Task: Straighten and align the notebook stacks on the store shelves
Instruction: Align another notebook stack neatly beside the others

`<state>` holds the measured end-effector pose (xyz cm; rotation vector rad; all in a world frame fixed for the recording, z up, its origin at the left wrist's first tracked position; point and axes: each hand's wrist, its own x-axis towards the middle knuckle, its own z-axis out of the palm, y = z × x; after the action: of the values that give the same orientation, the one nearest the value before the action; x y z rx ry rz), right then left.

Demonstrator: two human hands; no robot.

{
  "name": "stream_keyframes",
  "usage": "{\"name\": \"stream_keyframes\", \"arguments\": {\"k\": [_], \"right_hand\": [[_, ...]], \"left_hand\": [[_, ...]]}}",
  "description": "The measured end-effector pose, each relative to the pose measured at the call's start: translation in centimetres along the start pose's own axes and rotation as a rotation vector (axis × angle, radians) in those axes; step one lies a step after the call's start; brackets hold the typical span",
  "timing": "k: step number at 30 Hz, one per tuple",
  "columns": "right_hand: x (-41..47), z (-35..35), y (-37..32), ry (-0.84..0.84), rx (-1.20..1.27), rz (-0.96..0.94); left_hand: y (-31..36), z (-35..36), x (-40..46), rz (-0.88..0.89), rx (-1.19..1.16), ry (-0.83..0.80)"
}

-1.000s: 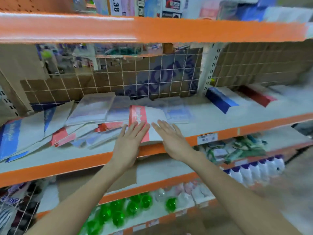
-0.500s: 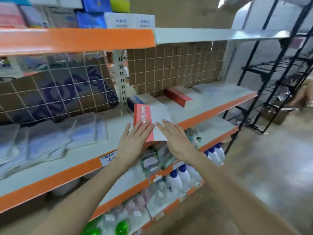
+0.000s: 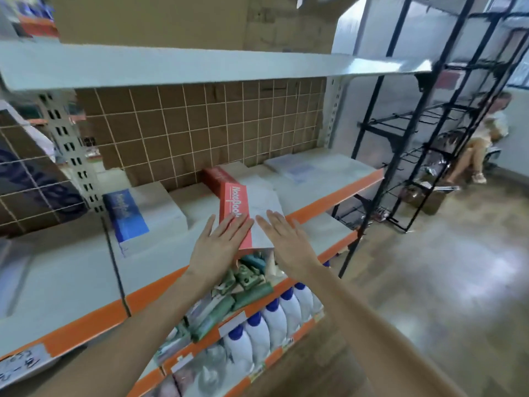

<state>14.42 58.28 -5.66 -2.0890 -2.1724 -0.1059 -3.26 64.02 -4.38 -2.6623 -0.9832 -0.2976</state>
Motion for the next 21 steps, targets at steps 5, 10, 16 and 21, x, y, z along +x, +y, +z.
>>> {"name": "stream_keyframes", "arguments": {"k": [5, 10, 16, 21], "right_hand": [[7.3, 1.9, 5.0, -0.024, -0.029, -0.085], [13.1, 3.0, 9.3, -0.098, -0.024, -0.17], [17.8, 4.2, 12.1, -0.2, 0.028, -0.289], [21.0, 4.5, 14.3, -0.303, 0.086, -0.373]], "left_hand": [[-1.2, 3.3, 6.3, -0.069, 0.053, 0.11], [-1.6, 6.4, 11.2, -0.173, 0.012, 0.038], [-2.5, 9.4, 14.0, -0.35, -0.038, -0.181], [-2.6, 10.2, 14.2, -0.417, -0.043, -0.237]]}}
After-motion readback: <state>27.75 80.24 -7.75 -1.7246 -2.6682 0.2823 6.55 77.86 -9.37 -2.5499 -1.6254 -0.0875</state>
